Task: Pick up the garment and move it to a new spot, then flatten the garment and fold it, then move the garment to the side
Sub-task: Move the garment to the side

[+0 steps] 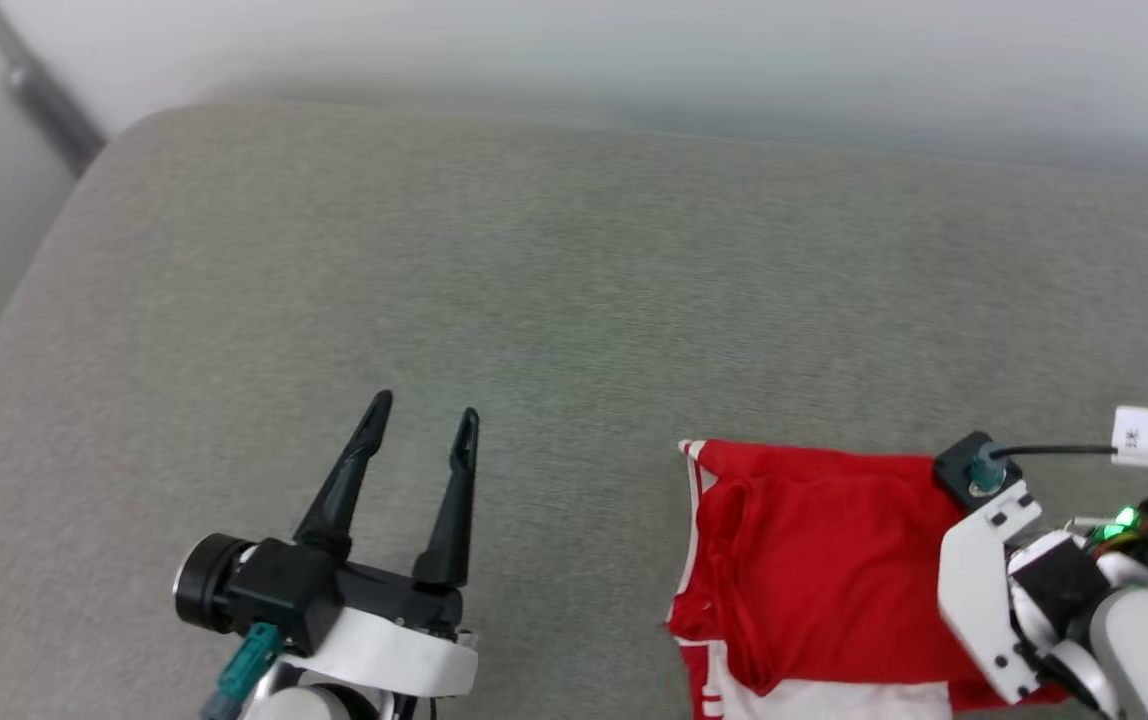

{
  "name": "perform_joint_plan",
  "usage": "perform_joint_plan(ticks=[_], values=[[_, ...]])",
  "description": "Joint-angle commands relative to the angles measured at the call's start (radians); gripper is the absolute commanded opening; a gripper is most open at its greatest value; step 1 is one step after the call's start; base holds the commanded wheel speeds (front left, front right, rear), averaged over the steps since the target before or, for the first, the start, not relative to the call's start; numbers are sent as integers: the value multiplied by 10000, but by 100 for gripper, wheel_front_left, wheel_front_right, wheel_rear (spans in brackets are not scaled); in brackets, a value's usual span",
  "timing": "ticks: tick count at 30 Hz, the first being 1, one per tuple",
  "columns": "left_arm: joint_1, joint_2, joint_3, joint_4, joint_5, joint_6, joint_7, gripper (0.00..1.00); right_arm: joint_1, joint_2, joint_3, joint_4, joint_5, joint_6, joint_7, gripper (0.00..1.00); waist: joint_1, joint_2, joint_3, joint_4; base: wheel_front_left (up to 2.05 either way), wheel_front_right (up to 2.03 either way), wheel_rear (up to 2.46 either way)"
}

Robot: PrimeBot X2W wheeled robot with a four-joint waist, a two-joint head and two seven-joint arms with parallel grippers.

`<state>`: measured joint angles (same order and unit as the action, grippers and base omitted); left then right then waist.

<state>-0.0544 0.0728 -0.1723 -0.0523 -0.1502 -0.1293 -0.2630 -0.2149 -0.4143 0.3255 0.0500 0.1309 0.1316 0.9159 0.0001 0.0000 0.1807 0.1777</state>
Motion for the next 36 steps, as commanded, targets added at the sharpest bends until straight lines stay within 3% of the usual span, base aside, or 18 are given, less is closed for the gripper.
perform_joint_plan(ticks=[1, 8, 13, 22, 36], values=[[-17, -22, -86, -70, 69, -16, -21, 100, -358, -321, 244, -61, -80, -18, 32, 0, -1, 0, 0, -744, 0, 0, 0], [-559, -77, -1200, -304, 200, -16, -21, 100, -1769, -2873, 1838, -354, -72, -15, -134, 0, -1, 0, 824, -2360, 0, 0, 0], [-1178, 88, -2260, -320, 326, -15, -20, 100, -2569, -4104, 1957, -136, 249, -15, -817, 0, -1, 0, 1650, -3358, 0, 0, 0], [-2159, 773, -2770, -501, 502, -16, -21, 100, -3939, -4829, 1300, 1702, 62, -18, -3352, 0, -1, 0, 3207, -4330, 0, 0, 0], [-2875, 1575, -2628, -1153, 631, -17, -21, 100, -5112, -5151, 210, 4925, -929, -18, -5741, 0, -1, 0, 4832, -3997, 0, 0, 0]])
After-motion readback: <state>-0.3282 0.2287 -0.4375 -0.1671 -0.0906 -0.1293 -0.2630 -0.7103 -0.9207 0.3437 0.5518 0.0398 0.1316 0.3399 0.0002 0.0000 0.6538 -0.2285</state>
